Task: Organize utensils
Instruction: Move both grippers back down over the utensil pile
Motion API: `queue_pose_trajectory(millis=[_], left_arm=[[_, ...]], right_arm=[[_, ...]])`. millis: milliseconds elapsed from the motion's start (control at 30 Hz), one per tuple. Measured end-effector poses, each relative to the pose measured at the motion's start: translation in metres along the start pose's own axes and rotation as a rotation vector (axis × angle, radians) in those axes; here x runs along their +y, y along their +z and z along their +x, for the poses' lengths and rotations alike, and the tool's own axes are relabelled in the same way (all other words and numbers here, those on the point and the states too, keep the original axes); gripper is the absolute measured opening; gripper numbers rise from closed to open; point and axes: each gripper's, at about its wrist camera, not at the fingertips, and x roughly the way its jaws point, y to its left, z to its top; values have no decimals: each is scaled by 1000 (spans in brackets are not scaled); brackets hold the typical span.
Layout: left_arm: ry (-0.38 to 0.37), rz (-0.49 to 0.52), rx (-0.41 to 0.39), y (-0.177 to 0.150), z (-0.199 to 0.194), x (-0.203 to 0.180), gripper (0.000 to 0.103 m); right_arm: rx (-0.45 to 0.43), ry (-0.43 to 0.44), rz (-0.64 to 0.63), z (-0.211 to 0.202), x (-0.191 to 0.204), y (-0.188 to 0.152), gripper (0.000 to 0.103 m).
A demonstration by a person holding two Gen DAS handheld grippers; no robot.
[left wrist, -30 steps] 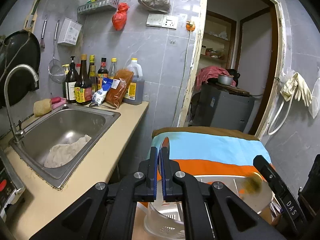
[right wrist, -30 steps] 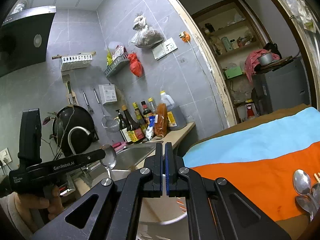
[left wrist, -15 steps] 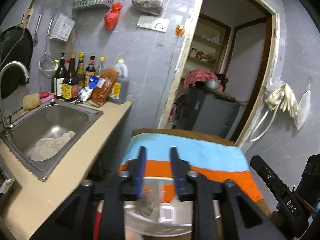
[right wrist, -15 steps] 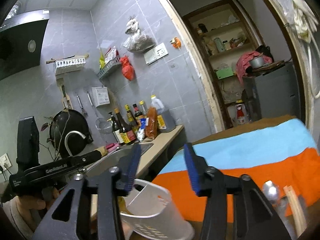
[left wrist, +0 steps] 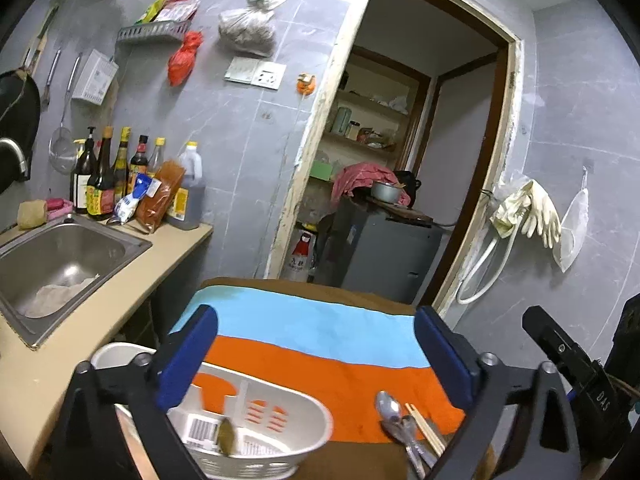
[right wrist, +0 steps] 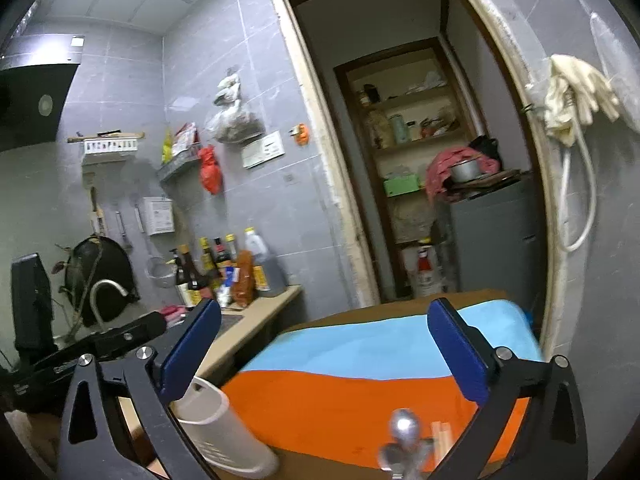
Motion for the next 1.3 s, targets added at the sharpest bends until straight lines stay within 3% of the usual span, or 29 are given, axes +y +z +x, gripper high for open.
queue_pose_trajectory(millis=[267,567,800,1033,1100,1167,1300], left_arm=[[-29,82,33,-22,13,-51,102],[-57,108,103,-57,37,-88,102],[-73,120,200,-84,65,-99,102],[-93,111,301,-107,90,-100,102],[-88,105,330,-115,98,-97,100],[-82,101,360,-121,105,-96,95],[-75,93,429,-135,118,-93,81]], right_arm=[[20,-80,10,-19,-54,3,102],[66,-165,28,-25,-109,-14,102],[180,-195,44,-9,-143,-38,101],[322,-162,90,17,-166,-69,101],[364,-143,97,25,-167,-79,96],[414,-134,93,34,-166,-90,77],[504,-104,89,47,-165,-115,61]])
